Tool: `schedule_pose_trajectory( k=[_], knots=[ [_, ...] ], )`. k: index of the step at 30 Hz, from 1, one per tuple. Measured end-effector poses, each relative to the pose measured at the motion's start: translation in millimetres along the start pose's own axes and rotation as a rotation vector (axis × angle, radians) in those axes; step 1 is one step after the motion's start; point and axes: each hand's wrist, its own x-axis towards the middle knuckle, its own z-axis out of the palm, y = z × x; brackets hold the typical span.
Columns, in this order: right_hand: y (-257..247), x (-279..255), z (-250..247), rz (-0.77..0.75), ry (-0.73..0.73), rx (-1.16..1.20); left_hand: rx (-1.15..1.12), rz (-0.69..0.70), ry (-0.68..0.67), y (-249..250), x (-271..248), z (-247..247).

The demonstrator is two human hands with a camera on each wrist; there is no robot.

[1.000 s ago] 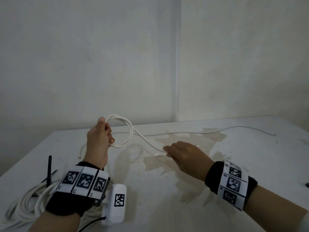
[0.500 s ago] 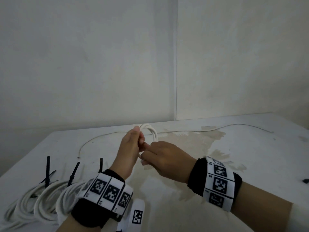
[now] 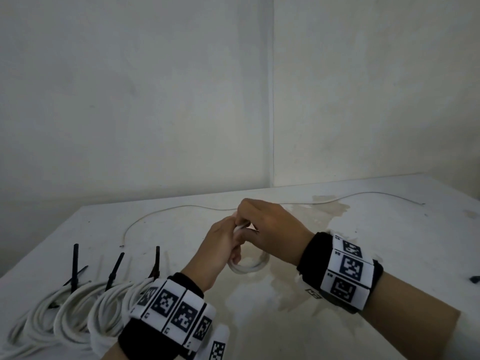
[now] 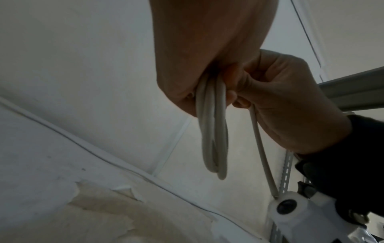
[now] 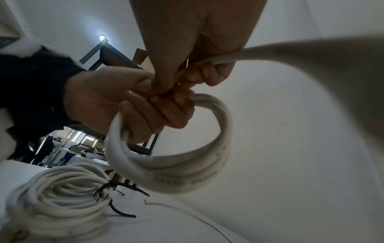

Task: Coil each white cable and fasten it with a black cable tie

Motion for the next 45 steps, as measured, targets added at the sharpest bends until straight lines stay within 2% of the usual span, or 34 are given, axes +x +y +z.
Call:
schedule_pose_trajectory(
  k=[3,6,11,21,28,32,35,38,40,45],
  knots=[
    [4,2,-8,-0.011,0.022,0.029,-0.034,-0.047,-0.008,2,0,-2],
    [14,5,-15,-0.061,0.042,-0.053,-0.035,-0.085,-0.029,3,-2,-5],
    [19,6,-20,-0.101,0.052,-0.105,-0.015,-0.070,-0.064,4,-6,-3],
    [18,-4,-24,-0.069,0.061,-0.074,-0.007,-0.030,-0.093,7,-20,5],
    [22,1,-35,0.030,0.139,-0.039,-0.142,-0.010,-0.045,12,-20,-1],
    [22,0,-36,0.050,0.117,-0.212,-0.135,0.002,-0.021,12,-18,-3],
    [18,0,-35,0.191,0.089,-0.221,-0.127,0.026,-0.006,11,-17,-4],
    [8,2,-36,0.392,-0.018,-0.009,-0.155,0.048,0.014,13,-15,-6],
    [3,2,-37,0.505,-0.021,0.155,-0.164,0.056,0.020,15,-14,-6],
    [-4,0,-37,0.678,-0.078,0.518,-0.172,0.053,0.027,14,-11,-7]
  ],
)
